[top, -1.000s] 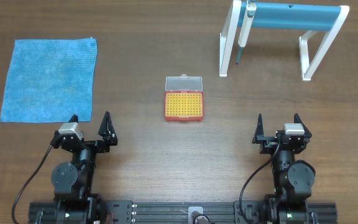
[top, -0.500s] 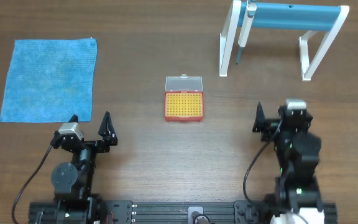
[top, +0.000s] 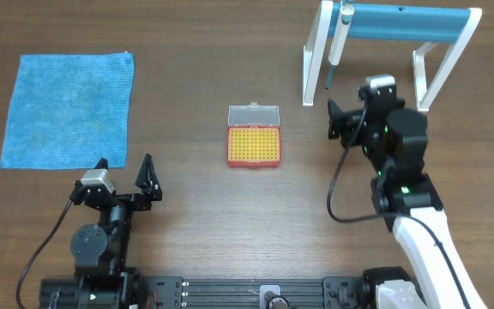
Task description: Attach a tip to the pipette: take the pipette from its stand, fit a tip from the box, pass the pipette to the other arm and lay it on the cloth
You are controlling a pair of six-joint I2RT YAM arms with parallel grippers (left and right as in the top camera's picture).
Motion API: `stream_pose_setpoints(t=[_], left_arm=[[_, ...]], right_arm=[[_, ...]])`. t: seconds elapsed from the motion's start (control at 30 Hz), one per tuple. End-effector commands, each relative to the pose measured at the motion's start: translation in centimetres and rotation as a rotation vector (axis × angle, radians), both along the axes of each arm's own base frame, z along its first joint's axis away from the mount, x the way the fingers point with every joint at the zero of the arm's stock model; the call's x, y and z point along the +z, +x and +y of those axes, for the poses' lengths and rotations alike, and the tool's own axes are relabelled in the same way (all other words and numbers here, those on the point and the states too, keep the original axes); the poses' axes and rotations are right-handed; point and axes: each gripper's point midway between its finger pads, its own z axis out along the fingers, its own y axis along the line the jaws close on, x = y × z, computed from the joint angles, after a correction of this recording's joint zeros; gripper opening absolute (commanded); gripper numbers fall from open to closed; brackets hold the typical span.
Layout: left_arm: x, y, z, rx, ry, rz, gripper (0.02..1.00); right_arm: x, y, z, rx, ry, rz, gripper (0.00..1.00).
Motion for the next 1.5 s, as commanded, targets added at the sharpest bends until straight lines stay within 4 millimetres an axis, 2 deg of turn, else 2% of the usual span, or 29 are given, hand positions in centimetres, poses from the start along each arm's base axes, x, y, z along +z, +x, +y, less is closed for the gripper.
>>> stream_pose_setpoints(t=[0.03,0.17,0.23,0.33,0.53,0.77,1.5], left_arm=[[-0.1,0.0,0.1,0.006,0.013,0.001,0.987],[-0.1,0.0,0.1,0.006,0.013,0.001,0.987],[-0.1,0.0,0.1,0.007,0.013,0.001,0.982],[-0.1,0.0,0.1,0.006,0.013,0.001,0.987],[-0.1,0.0,0.1,0.006,0.013,0.001,0.985],[-0.1,0.0,0.1,0.007,0.013,0.001,0.987],[-0.1,0.0,0.1,0.006,0.013,0.001,0.987]], right_arm=[[0.5,2.8,0.6,0.008,0.025,-0.052,0.939],[0.0,4.9,-1.1,-0.116,0.089,-0.082,0.941],[-0.6,5.5,-1.2,-0.129,0.087,-0.083,0.941],[-1.2,5.9,-1.2,-0.131,0.086,-0.081,0.939],[-0.6,6.4,-1.2,-0.130,0.089,-0.099,0.941],[-0.3,7.4,0.2,-0.104,0.098,-0.100,0.941],[-0.2,9.8,-0.6,-0.145,0.096,-0.161,0.939]])
